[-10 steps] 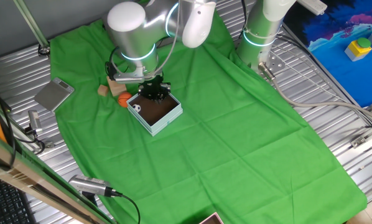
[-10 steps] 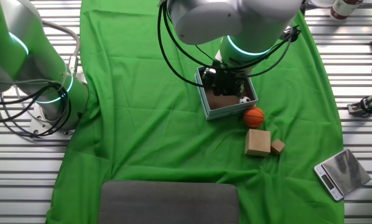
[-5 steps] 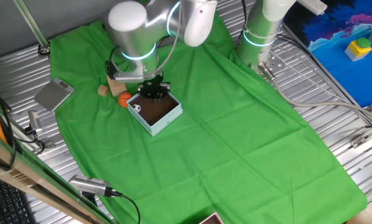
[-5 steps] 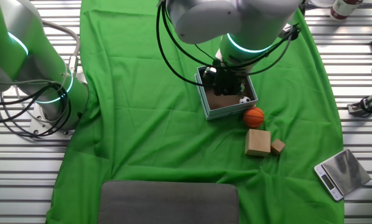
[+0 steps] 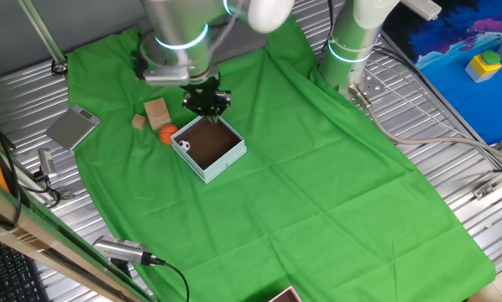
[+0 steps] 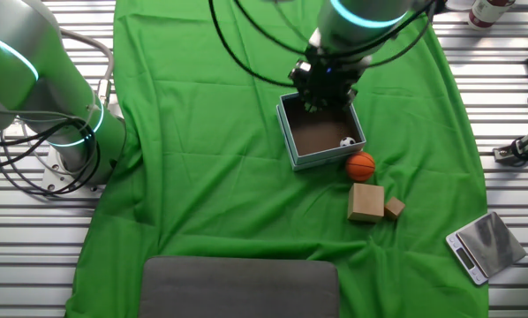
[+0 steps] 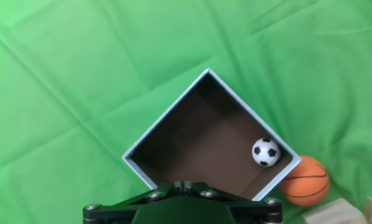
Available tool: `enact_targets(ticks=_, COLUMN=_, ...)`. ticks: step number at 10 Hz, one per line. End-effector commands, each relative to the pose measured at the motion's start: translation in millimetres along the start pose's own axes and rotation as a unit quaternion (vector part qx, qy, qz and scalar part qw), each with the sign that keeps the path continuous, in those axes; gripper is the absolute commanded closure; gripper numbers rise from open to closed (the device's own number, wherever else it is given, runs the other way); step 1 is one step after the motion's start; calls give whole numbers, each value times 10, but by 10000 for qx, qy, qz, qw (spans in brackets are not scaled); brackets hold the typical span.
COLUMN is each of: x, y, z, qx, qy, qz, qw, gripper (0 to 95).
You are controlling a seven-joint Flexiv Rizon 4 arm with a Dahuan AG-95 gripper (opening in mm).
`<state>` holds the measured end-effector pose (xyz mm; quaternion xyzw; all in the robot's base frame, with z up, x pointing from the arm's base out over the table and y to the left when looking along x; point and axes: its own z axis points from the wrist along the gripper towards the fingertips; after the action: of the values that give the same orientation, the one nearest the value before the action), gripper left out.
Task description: Take everything out of the gift box
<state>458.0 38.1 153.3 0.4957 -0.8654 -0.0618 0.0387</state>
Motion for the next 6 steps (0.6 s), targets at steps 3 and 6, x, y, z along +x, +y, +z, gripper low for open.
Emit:
enact_targets(ticks=3, x=-7, y=-20, z=36, qx=83, qy=56, qz=-2, qw=10000, gripper=950)
enact_targets(ticks=6, x=-7, y=-20, z=36, qx=75, qy=49, qz=24, qw=10000, gripper=950)
